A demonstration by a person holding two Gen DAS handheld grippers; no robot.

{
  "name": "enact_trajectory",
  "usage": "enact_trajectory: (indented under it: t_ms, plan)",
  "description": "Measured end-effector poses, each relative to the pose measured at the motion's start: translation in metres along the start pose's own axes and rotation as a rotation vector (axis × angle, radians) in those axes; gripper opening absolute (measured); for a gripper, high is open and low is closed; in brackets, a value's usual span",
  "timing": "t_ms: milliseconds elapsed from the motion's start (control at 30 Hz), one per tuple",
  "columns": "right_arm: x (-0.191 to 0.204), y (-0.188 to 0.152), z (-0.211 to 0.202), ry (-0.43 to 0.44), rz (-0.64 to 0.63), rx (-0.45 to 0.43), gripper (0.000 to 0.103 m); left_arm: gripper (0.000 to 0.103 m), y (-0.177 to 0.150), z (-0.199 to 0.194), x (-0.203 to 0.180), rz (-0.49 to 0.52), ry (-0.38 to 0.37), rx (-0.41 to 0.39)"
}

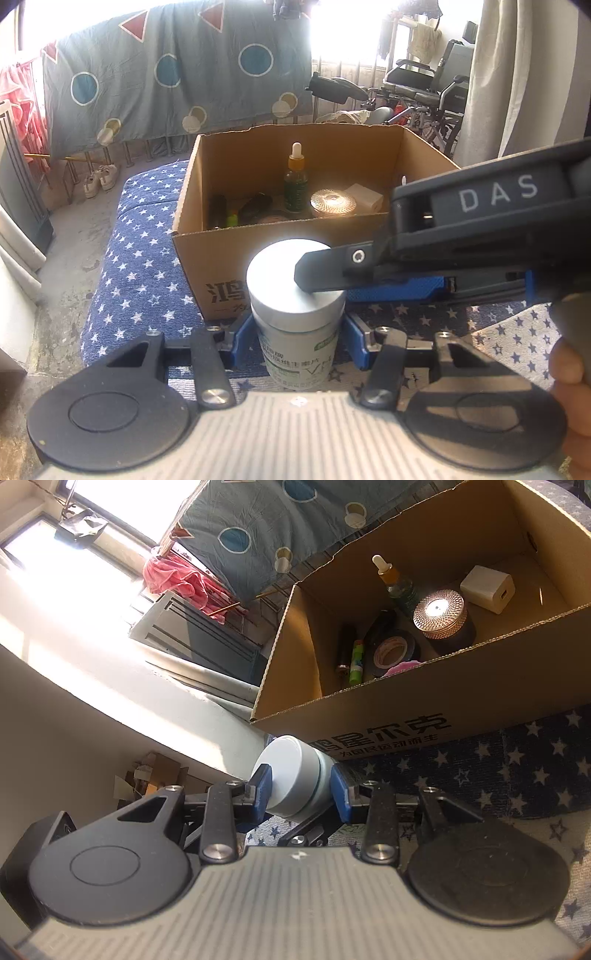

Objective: Organize rigid objects
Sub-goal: 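Grasp the white vitamin bottle around its body with the right gripper, then lift the white vitamin bottle over the box rim with the right gripper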

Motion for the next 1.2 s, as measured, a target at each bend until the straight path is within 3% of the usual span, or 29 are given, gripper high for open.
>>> enact_trajectory:
  t_ms: [200, 367, 733, 1200]
  plan:
    - [-0.013, -0.010, -0.030, -0.037, 0.001, -0.039, 0.036, 0.053, -0.004, -0.002, -0.024, 0.042, -0.066, -0.017]
    - [-0.030, -0.019, -0.032, -0.071, 0.028, -0.029, 0.041, 0.053, -0.015, 0.007, -0.036, 0.064, -0.105, 0.013]
    - [-0.042, -0.020, -0.025, -0.041, 0.061, -0.022, 0.045, 0.053, -0.022, 0.005, -0.042, 0.118, -0.115, 0.029]
    - [-0.043, -0.020, -0.023, -0.029, 0.062, -0.018, 0.046, 0.054, -0.017, 0.016, -0.044, 0.117, -0.110, 0.065]
Point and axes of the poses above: each gripper's, at about its wrist camera, not at the fingertips, and z roughly the way its jaws point, x to its left, y to its top, the point moved 3 cm from there along z, roughly the way its jaws point, and after that the axes turned 9 degrees about z, right-handed, at the moved point
